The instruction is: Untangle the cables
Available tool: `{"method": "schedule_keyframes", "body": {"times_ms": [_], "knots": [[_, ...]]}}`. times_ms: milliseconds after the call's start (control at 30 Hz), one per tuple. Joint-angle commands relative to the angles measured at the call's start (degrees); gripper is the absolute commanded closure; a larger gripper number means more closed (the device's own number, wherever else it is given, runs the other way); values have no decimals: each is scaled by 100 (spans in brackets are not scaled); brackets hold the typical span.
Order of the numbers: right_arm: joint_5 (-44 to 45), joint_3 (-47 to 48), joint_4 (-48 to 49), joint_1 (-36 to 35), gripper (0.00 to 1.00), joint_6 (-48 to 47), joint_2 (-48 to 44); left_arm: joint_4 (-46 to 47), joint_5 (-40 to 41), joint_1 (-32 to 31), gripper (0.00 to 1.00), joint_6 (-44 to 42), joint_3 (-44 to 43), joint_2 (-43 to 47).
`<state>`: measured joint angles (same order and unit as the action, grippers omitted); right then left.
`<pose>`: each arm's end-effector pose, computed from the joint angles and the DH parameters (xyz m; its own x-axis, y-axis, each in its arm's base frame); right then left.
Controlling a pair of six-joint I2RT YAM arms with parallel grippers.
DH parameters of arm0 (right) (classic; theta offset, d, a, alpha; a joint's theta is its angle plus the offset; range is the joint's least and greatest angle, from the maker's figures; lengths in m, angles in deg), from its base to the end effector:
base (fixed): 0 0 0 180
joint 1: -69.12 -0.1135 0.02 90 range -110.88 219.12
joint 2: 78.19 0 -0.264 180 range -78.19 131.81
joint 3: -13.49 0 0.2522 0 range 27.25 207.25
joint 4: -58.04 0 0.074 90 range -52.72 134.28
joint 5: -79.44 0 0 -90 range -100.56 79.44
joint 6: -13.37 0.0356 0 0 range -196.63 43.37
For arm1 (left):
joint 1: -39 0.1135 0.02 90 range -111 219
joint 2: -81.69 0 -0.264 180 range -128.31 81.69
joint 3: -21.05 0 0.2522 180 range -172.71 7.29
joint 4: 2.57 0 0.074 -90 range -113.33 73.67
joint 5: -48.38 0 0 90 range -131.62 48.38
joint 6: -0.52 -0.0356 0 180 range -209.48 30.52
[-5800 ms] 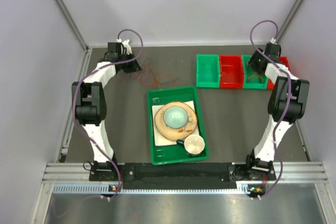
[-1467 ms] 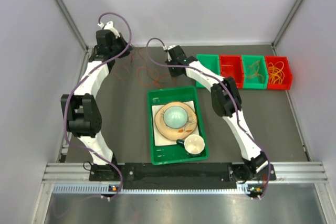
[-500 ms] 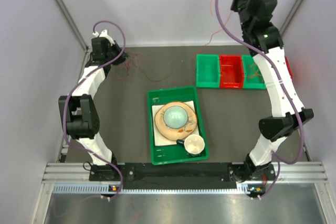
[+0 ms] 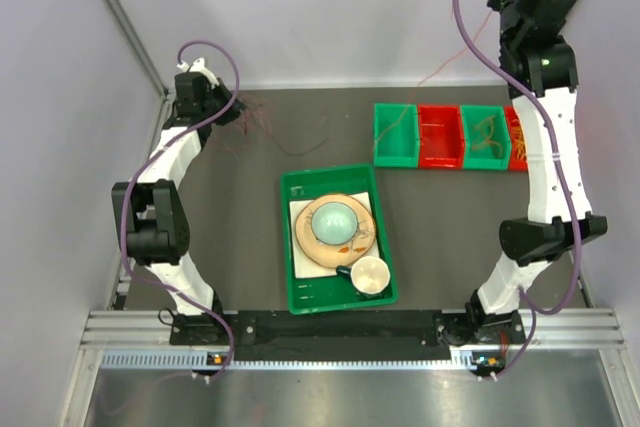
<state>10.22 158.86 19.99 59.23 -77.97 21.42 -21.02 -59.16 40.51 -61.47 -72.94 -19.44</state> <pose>0.3434 0.0470 0.5689 0.1278 0.0001 -0.9918 0.1888 0.9817 0.0244 0.4187 0.0003 0.2946 -0.4970 -0.4610 -0.7351 0.0149 0.8425 -0.5385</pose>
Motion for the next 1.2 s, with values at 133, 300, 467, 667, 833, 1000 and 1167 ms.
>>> {"method": "schedule_keyframes", "body": {"times_ms": [133, 300, 467, 667, 833, 1000, 1167], "knots": [[32, 524, 145, 13, 100, -59, -434, 284, -83, 6, 100, -15, -72, 207], [182, -1069, 407, 13, 100, -6, -1091, 293, -136, 6, 100, -6, -46, 198], [-20, -3101, 846, 5, 100, 494, -2085, 293, -153, 6, 100, -15, -54, 189], [-1336, -4494, 611, -30, 100, 1267, -2333, 363, -197, -2, 100, 38, -2, 154], [-1524, -5618, 777, -478, 100, 1576, -2192, 381, -294, -3, 100, 99, 68, 128], [-1584, -6261, 874, -883, 100, 1690, -1570, 390, -311, -11, 100, 91, 86, 84], [-1630, -5439, 760, -1208, 100, 1550, -848, 372, -259, -2, 100, 55, 60, 110]]}}
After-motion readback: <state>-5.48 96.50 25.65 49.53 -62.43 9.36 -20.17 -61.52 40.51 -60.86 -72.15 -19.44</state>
